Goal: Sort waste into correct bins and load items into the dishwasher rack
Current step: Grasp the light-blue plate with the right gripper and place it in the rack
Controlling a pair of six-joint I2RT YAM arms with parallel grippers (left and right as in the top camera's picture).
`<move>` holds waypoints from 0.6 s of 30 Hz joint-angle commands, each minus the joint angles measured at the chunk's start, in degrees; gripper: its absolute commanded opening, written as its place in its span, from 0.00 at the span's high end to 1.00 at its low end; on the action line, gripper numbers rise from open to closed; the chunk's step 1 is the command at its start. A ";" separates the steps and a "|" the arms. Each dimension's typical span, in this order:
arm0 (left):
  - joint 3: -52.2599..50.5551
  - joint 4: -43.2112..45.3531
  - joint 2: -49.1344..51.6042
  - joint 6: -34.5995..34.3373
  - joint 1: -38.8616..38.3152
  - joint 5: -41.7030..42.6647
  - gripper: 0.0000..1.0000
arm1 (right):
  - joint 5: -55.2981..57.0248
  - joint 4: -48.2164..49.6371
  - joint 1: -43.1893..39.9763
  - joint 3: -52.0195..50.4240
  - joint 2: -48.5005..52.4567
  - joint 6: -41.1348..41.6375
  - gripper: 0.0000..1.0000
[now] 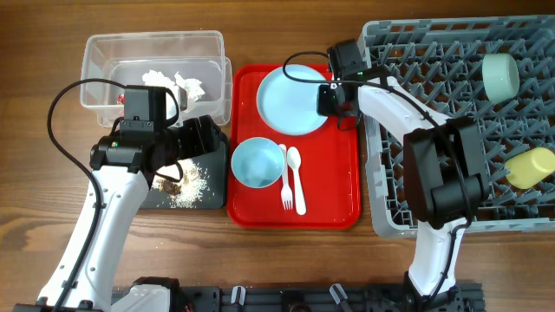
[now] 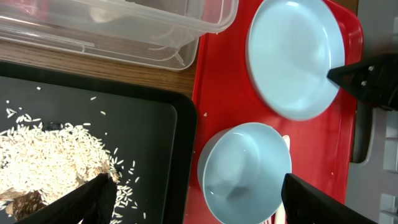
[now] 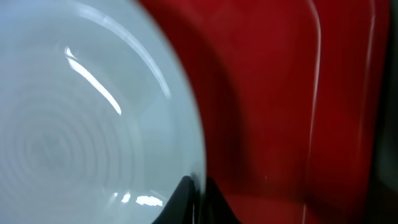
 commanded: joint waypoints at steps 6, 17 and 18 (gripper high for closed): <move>0.07 0.13 -0.68 0.96 0.42 -0.55 0.14 | 13.38 1.20 -5.07 4.57 -21.35 -15.37 0.96; 0.07 0.11 -0.68 0.96 0.42 -0.55 0.14 | 56.04 12.26 -22.25 3.98 -25.88 -44.94 0.96; 0.07 0.11 -0.68 0.96 0.42 -0.55 0.14 | 56.02 11.63 -23.04 3.93 -24.02 -44.48 0.96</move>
